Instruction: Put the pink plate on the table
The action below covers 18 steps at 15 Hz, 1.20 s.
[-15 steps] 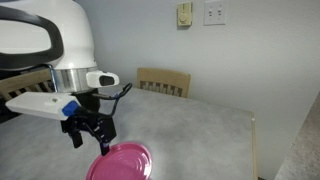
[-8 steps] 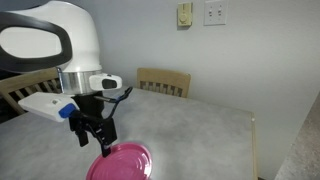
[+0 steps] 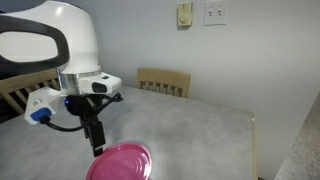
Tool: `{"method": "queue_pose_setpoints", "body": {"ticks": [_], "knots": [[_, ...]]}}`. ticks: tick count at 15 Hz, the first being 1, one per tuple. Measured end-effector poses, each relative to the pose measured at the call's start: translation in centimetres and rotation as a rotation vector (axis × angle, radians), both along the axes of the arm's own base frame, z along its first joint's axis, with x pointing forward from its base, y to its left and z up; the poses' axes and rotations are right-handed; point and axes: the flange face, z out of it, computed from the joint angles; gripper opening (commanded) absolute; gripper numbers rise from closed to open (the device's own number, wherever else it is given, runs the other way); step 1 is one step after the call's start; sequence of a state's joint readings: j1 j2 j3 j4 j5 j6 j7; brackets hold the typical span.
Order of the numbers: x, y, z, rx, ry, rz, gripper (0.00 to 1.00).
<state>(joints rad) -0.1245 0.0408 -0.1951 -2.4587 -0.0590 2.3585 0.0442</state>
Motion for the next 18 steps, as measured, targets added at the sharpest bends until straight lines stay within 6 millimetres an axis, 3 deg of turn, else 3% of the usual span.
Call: {"method": "queue_pose_setpoints", "body": {"ticks": [6,13,17,18], "knots": [[0.0,-0.1,-0.6,-0.013,-0.025,-0.02,1.0],[0.6,0.9,-2.9,0.012,0.002,0.166,0.99],[1.0,1.1,-3.9,0.017,0.023,0.221,0.85],[1.1,1.1,-4.1,0.016,0.025,0.228,0.76]]}}
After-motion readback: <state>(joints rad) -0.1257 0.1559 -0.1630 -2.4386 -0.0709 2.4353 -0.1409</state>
